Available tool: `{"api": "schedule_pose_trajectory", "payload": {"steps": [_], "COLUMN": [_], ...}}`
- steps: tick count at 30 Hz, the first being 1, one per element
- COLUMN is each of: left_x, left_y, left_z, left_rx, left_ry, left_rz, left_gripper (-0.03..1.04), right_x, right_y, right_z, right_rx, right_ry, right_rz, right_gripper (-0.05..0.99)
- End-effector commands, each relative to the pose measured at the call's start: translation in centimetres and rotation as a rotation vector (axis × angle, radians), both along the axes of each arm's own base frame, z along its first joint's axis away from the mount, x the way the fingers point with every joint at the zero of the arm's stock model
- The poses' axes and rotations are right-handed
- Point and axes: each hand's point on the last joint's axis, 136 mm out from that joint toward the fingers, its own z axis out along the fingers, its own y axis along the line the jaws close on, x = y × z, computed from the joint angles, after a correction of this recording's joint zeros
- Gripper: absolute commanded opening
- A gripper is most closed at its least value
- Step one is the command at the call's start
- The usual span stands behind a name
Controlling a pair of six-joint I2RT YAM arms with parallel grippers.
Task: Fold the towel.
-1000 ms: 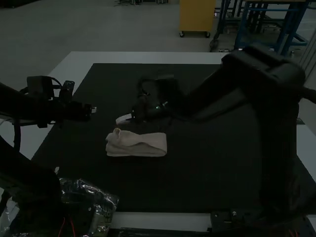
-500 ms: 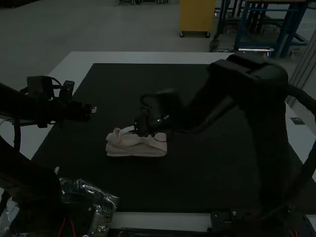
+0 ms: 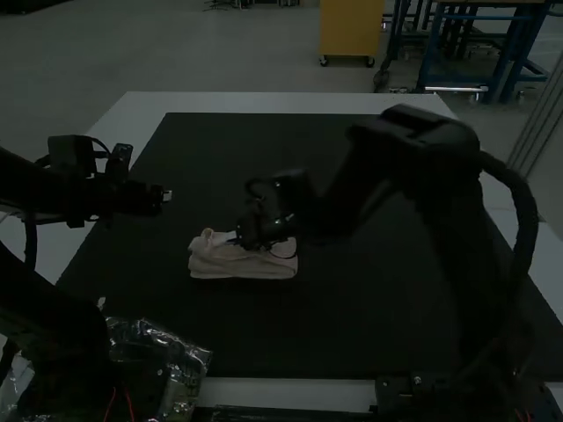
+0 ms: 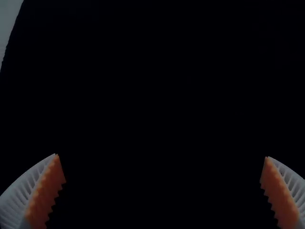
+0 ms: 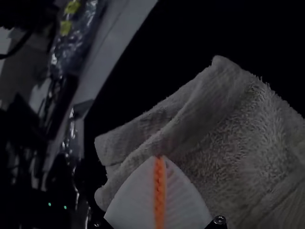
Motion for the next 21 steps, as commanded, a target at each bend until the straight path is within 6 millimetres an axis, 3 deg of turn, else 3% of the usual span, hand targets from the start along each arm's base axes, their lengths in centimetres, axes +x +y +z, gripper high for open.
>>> {"api": "schedule_pose_trajectory", "payload": {"steps": [1, 14, 18, 21], "left_x": [-0.2, -0.3, -0.4, -0.4], "left_y": [0.0, -0.3, -0.3, -0.3], "left_z": [0.5, 0.8, 0.9, 1.0], "left_rx": [-0.010, -0.017, -0.014, -0.015], "left_ry": [-0.019, -0.027, -0.030, -0.035], "left_rz": [-0.002, -0.015, -0.016, -0.016], "left_gripper": [0.97, 0.97, 0.97, 0.97], "right_x": [0.4, -0.8, -0.8, -0.6], "right_y": [0.9, 3.4, 3.4, 3.2], "right_z": [0.0, -3.1, -4.9, -5.0], "right_rx": [0.016, -0.017, -0.044, -0.047], "right_ry": [-0.029, -0.036, -0.043, -0.040], "right_rz": [0.005, 0.014, 0.010, 0.005], "right_gripper": [-0.02, -0.02, -0.02, -0.02]}}
